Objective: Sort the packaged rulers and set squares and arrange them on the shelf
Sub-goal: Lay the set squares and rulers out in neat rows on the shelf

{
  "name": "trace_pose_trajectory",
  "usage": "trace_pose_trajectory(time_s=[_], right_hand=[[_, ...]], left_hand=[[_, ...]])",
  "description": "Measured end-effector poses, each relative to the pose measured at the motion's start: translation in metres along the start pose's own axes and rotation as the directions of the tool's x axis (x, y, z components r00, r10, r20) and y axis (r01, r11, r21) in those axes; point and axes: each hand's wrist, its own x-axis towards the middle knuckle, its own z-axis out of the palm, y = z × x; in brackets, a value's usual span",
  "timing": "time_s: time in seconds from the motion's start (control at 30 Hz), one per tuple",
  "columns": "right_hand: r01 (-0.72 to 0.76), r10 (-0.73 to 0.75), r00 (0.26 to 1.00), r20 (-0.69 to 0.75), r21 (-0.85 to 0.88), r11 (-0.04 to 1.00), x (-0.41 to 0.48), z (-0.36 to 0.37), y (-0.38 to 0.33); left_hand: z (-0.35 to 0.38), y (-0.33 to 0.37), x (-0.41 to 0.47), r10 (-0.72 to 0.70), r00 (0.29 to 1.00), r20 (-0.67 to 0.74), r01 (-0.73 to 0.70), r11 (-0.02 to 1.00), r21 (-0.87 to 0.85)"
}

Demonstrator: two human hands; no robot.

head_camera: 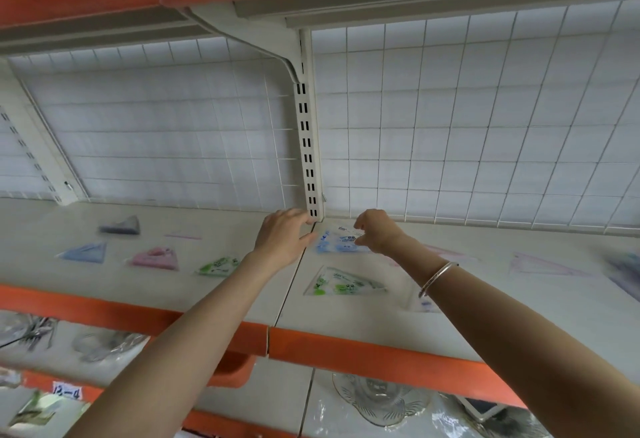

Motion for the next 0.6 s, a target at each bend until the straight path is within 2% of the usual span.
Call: trace_pose_trajectory(time_s=[0.3,0.6], right_hand=[[-0.009,0.010,0.999,0.050,-0.036,0.999,0.011,0.013,-0.002],[-0.014,0.014,0.999,0.029,0.001,1.000,0.009,0.017,0.003]], left_hand=[[0.007,-0.014,0.002,-0.014,0.998,0.057,0.012,0.999,0.033],[0.009,-0.012,-0.001,-0.019,0.995,0.102,0.014,0.999,0.042]])
